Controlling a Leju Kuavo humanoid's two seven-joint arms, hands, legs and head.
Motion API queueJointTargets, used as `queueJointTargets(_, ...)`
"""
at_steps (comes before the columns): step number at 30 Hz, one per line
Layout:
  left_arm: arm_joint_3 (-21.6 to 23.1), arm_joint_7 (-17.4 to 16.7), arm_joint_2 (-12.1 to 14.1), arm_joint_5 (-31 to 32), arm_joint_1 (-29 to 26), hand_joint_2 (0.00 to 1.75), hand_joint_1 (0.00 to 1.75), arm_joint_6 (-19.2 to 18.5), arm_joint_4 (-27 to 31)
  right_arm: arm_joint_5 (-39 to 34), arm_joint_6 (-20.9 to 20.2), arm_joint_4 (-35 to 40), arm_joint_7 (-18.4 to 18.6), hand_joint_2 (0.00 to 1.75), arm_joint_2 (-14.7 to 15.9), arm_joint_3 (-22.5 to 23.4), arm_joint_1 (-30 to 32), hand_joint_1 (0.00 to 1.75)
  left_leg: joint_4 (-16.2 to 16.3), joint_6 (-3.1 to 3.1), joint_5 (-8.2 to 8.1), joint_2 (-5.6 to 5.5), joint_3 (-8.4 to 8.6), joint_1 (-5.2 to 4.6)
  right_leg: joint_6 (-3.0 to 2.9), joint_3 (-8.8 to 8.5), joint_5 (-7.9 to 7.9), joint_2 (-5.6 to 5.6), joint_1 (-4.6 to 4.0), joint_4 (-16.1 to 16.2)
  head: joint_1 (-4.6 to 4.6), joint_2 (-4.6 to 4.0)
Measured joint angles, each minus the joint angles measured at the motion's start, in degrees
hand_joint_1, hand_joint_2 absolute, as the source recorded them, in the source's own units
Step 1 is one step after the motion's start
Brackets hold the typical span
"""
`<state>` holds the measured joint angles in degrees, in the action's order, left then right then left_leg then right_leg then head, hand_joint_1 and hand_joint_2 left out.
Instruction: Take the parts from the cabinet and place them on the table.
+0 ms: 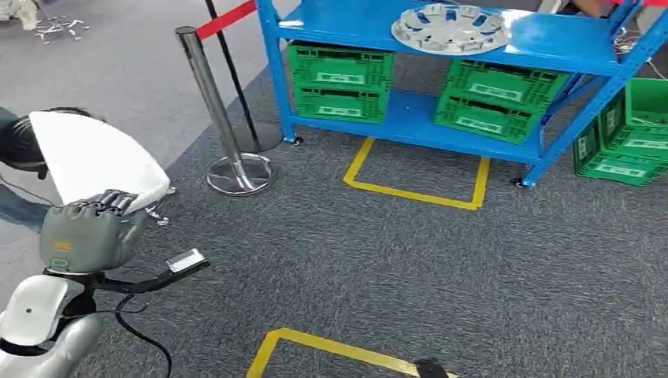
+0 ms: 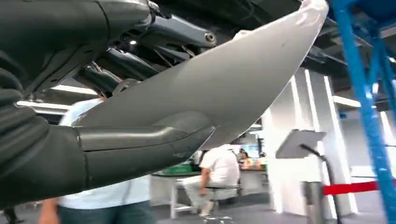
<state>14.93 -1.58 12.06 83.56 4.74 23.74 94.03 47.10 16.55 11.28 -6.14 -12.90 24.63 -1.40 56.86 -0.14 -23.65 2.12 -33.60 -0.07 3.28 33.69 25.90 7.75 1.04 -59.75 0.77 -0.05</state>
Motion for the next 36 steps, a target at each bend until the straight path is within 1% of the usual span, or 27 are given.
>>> queueJointTargets(1, -0.1, 0.0, 0.0, 0.0, 0.1, 1.75, 1.75, 0.0, 0.2, -0.1, -0.3, 0.0, -0.2, 0.0, 0.0, 0.0, -0.2, 0.0, -0.1, 0.18, 0.14, -0.54, -0.05, 0.12, 0.17, 0.57, 1.09, -3.67, 0.19, -1.2, -0.31, 0.0)
queueJointTargets(2, -0.1, 0.0, 0.0, 0.1, 0.3, 1.75, 1.75, 0.0, 0.2, -0.2, -0.3, 0.0, -0.3, 0.0, 0.0, 0.0, -0.3, 0.0, -0.1, 0.47, 0.24, -1.17, -0.1, 0.17, 0.1, 1.89, 3.22, -6.01, 0.15, -4.6, -0.46, 0.0)
queueJointTargets(4, -0.3, 0.1, 0.0, 0.3, 0.3, 1.75, 1.75, -0.1, 0.2, -0.5, -1.0, 0.0, -0.4, 0.0, 0.0, 0.0, -0.1, 0.0, 0.0, 0.8, 0.33, -2.73, -0.21, 0.01, 0.04, 6.04, 7.31, -7.46, -0.14, -13.8, -0.68, 0.0)
queueJointTargets(5, -0.2, 0.1, 0.0, 0.3, 0.2, 1.75, 1.75, -0.2, 0.2, -0.6, -1.3, 0.0, -0.5, 0.0, 0.0, 0.0, 0.1, 0.0, 0.0, 0.93, 0.37, -3.66, -0.25, -0.14, -0.06, 7.93, 8.26, -7.57, -0.35, -17.4, -0.64, 0.0)
queueJointTargets(6, -0.2, 0.1, 0.0, 0.3, 0.1, 1.75, 1.75, -0.2, 0.2, -0.6, -1.3, 0.0, -0.5, 0.0, 0.0, 0.0, 0.2, 0.0, 0.0, 0.96, 0.39, -4.54, -0.25, -0.21, -0.18, 8.46, 7.74, -7.59, -0.52, -17.9, -0.66, -0.02)
queueJointTargets(7, -0.3, 0.1, 0.0, 0.3, 0.2, 1.75, 1.75, -0.2, 0.2, -0.6, -1.3, 0.0, -0.5, 0.0, 0.0, 0.0, 0.2, 0.0, 0.1, 0.96, 0.4, -5.49, -0.22, -0.25, -0.43, 7.78, 5.95, -7.68, -0.67, -16.1, -0.68, 0.0)
queueJointTargets(9, -0.3, 0.1, 0.1, 0.3, 0.2, 1.75, 1.75, -0.2, 0.2, -0.6, -1.3, 0.0, -0.5, 0.0, 0.0, 0.0, 0.0, 0.0, 0.1, 0.93, 0.4, -7.3, 0.01, -0.29, -1.12, 3.15, 0.36, -8.94, -0.74, -6.1, -0.66, -0.02)
queueJointTargets(10, -0.3, 0.1, 0.1, 0.3, 0.2, 1.75, 1.75, -0.2, 0.2, -0.6, -1.3, 0.0, -0.4, 0.0, 0.0, 0.0, -0.1, 0.0, 0.1, 0.84, 0.38, -7.91, -0.04, -0.07, -1.44, 1.04, -1.19, -12.19, -0.65, -1.4, -0.7, 0.0)
queueJointTargets(11, -0.3, 0.1, 0.2, 0.2, 0.4, 1.75, 1.75, -0.2, 0.2, -0.6, -1.3, 0.0, -0.4, 0.0, 0.0, 0.0, -0.1, 0.0, 0.5, 0.48, 0.37, -8.71, -0.48, -0.45, -1.55, 0.12, -0.29, -13.86, -0.05, 0.6, -0.55, -0.02)
queueJointTargets(14, -0.8, 0.1, 0.4, -0.1, 0.2, 1.75, 1.75, -0.2, 0.2, -0.6, -1.5, 0.0, -0.2, 0.0, -0.2, 0.0, -0.2, 0.0, -0.1, -0.75, 1.17, -10.71, -1.19, 0.42, -1.83, -0.02, -0.45, -12.18, -0.73, 0.3, -0.68, 0.0)
queueJointTargets(15, -0.9, 0.1, 0.6, -0.1, 0.2, 1.75, 1.75, -0.2, 0.2, -0.6, -1.6, 0.0, -0.2, 0.0, -0.2, 0.1, -0.3, 0.0, -0.1, -1.07, 1.15, -11.34, -1.4, 0.35, -2.29, -0.28, -0.75, -11.33, -0.24, 0.9, -0.54, 0.0)
queueJointTargets(16, -1.1, 0.1, 0.7, -0.1, 0.1, 1.75, 1.75, -0.2, 0.3, -0.6, -1.6, 0.0, -0.2, 0.0, -0.2, 0.1, -0.4, 0.0, 0.8, -1.31, 0.53, -7.77, -1.69, 0.03, -2.52, -0.49, -0.88, -10.52, -0.25, 1.2, -0.59, 0.0)
queueJointTargets(17, -1.3, 0.1, 0.9, -0.2, 0.4, 1.75, 1.75, -0.2, 0.3, -0.6, -1.6, 0.0, -0.2, 0.0, -0.3, 0.1, -0.5, 0.0, 3.4, -1.73, -1.26, -4.73, -3.0, -0.03, -2.83, -0.59, -0.82, -9.78, -0.3, 1.2, 0.09, 0.0)
queueJointTargets(19, -1.4, 0.1, 0.9, -0.2, 0.6, 1.75, 1.75, -0.2, 0.3, -0.6, -1.6, 0.0, -0.2, 0.0, -0.3, 0.1, -0.3, 0.0, 12.8, -2.39, -5.66, -2.86, -7.7, 0.29, -2.98, -0.61, -0.63, -7.98, -0.35, 1.2, 0.13, -0.02)
queueJointTargets(20, -1.4, 0.1, 0.9, -0.2, 0.4, 1.75, 1.75, -0.2, 0.3, -0.6, -1.6, 0.0, -0.2, 0.0, -0.3, 0.1, -0.2, 0.0, 16.4, -2.61, -6.78, -2.74, -9.6, 0.5, -2.98, -0.59, -0.59, -7.12, -0.35, 1.2, 0.15, 0.0)
queueJointTargets(21, -1.4, 0.2, 0.9, -0.2, 0.4, 1.75, 1.75, -0.2, 0.3, -0.6, -1.6, 0.0, -0.2, 0.0, -0.3, 0.1, -0.2, 0.0, 17.7, -2.78, -6.6, -2.72, -10.35, 0.71, -2.94, -0.62, -0.52, -6.29, -0.35, 1.2, 0.11, 0.0)
queueJointTargets(22, -1.5, 0.2, 0.9, -0.2, 0.3, 1.75, 1.75, -0.2, 0.3, -0.6, -1.6, 0.0, -0.2, 0.0, -0.3, 0.1, -0.2, 0.0, 16.5, -2.87, -5.2, -2.69, -9.72, 0.84, -2.83, -0.7, -0.43, -5.5, -0.35, 1.2, 0.11, -0.02)
queueJointTargets(24, -1.7, 0.1, 0.9, -0.2, 0.3, 1.75, 1.75, -0.2, 0.3, -0.5, -1.8, 0.0, -0.2, 0.0, -0.3, 0.1, -0.4, 0.0, 7.2, -2.87, -0.13, -1.47, -4.8, 0.85, -2.49, -1.11, -0.14, -3.88, -0.27, 1.2, 0.11, 0.0)
queueJointTargets(25, -1.8, 0.2, 1.0, -0.3, 0.4, 1.75, 1.75, -0.2, 0.3, -0.4, -1.9, 0.0, -0.2, 0.0, -0.4, 0.1, -0.4, 0.0, 2.3, -2.8, 1.7, 0.93, -1.93, 0.76, -2.22, -1.43, 0.04, -3.34, -0.37, 1.2, 0.15, 0.0)
queueJointTargets(26, -1.8, 0.2, 1.0, -0.3, 0.6, 1.75, 1.75, -0.2, 0.3, -0.3, -2.0, 0.0, -0.2, 0.0, -0.3, 0.1, -0.4, 0.0, 0.0, -2.64, 0.88, 3.79, -0.88, -0.03, -1.78, -1.54, 0.37, -2.91, -0.94, 1.1, 0.26, 0.0)
queueJointTargets(27, -1.8, 0.2, 0.9, -0.5, 0.6, 1.75, 1.75, -0.1, 0.3, -0.3, -2.0, 0.0, -0.2, 0.0, -0.4, 0.1, -0.5, 0.0, 0.0, -1.62, 1.16, 2.47, -1.1, 0.22, -1.49, -1.65, 0.49, -2.4, -1.05, 1.2, -0.09, 0.0)
queueJointTargets(30, -2.3, 0.3, 1.0, -0.8, 0.3, 1.75, 1.75, -0.1, 0.3, -0.5, -2.0, 0.0, -0.1, 0.0, -0.4, 0.1, -0.5, 0.0, -0.3, -0.4, 1.19, 0.21, -1.36, -0.13, -0.56, -2.46, 0.77, -0.13, -0.89, 1.7, -0.02, 0.0)
queueJointTargets(31, -2.5, 0.3, 1.0, -0.8, 0.2, 1.75, 1.75, 0.0, 0.3, -0.5, -2.0, 0.0, 0.0, 0.0, -0.4, 0.1, -0.5, 0.0, -0.5, 0.04, 1.46, -0.56, -1.12, 0.24, -0.16, -2.01, 1.31, -1.66, -0.51, 1.1, -0.15, 0.0)
queueJointTargets(32, -2.8, 0.3, 1.0, -0.8, 0.4, 1.75, 1.75, 0.1, 0.3, -0.5, -2.0, 0.0, 0.0, 0.0, -0.4, 0.1, -0.5, 0.0, -0.5, 0.48, 1.4, -1.1, -1.1, 0.3, -0.16, -1.09, 2.88, -4.52, -0.52, -1.2, -0.42, 0.0)
queueJointTargets(33, -2.9, 0.3, 0.9, -0.9, 0.5, 1.75, 1.75, 0.1, 0.2, -0.5, -2.0, 0.0, 0.4, 0.0, -0.4, 0.1, -0.5, 0.0, -0.5, 0.86, 1.44, -1.7, -1.13, 0.29, -0.24, 0.97, 5.04, -6.29, -0.54, -5.5, -0.68, 0.0)
queueJointTargets(35, -3.0, 0.3, 0.7, -0.9, 0.5, 1.75, 1.75, 0.1, 0.2, -0.5, -2.0, 0.0, 0.9, 0.0, -0.4, 0.1, -0.2, 0.0, -0.5, 1.17, 1.33, -3.22, -1.14, 0.15, -0.21, 5.63, 8.78, -7.6, -0.59, -14.7, -0.77, 0.0)
queueJointTargets(36, -3.0, 0.4, 0.7, -0.9, 0.5, 1.75, 1.75, 0.1, 0.1, -0.5, -2.0, 0.0, 1.0, 0.0, -0.4, 0.1, 0.0, 0.0, -0.5, 1.17, 1.33, -4.26, -1.12, 0.08, -0.27, 7.24, 8.98, -7.7, -0.6, -17.1, -0.68, 0.0)
